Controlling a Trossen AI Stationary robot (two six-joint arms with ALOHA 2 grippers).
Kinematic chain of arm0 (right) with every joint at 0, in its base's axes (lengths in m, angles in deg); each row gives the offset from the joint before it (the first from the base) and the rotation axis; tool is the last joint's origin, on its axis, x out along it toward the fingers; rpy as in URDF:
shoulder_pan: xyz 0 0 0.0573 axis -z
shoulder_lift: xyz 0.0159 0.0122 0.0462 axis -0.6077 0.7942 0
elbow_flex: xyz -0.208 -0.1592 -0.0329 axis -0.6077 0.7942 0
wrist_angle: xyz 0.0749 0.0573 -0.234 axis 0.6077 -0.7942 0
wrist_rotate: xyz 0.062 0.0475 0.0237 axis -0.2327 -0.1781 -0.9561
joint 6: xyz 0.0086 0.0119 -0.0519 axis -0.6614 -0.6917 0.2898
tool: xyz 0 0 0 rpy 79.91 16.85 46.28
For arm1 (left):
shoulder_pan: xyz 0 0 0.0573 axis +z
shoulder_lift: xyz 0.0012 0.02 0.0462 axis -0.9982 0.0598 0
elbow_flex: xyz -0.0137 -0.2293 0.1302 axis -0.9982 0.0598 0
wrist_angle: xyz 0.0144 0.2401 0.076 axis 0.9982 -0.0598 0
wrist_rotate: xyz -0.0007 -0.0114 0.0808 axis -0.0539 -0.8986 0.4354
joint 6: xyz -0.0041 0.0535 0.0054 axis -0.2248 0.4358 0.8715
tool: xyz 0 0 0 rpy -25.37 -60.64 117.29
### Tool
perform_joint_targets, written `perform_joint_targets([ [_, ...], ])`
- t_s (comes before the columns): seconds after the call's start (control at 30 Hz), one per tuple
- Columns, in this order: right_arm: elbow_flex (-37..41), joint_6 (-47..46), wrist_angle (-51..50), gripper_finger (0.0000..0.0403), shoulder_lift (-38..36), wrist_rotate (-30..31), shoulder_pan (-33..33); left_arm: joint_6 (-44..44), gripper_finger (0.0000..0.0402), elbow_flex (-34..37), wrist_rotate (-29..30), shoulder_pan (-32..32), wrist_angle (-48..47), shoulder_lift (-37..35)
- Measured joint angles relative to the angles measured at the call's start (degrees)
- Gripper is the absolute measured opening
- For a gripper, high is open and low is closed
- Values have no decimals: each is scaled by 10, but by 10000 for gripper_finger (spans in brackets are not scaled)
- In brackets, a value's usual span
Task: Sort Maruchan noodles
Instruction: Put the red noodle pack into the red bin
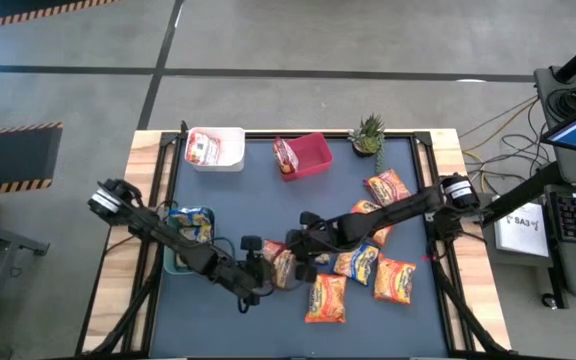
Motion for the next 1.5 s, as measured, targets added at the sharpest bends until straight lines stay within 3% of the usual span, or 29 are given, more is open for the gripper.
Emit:
perform_joint_targets([
  [0.17,13,-5,1,59,0,0,-10,-12,58,0,8,11,1,11],
  [0.37,21,-8,1,59,0,2,-13,-38,39,0,102,34,-6,13],
  [0.6,21,-75,-10,59,0,2,-1,-36,38,0,106,56,-17,-5],
  [0.7,26,-95,-27,58,0,2,7,-27,38,0,86,54,-46,-30],
  [0.87,52,-118,-13,58,0,2,19,8,38,3,-27,53,-87,-69],
  [0.97,75,-143,26,58,0,2,22,16,38,17,-63,54,-86,-73],
  [1.23,105,-260,112,69,0,-14,22,-16,38,57,-64,55,-75,-69],
  [1.5,106,-340,132,161,0,-13,19,-27,38,71,-63,55,-64,-70],
])
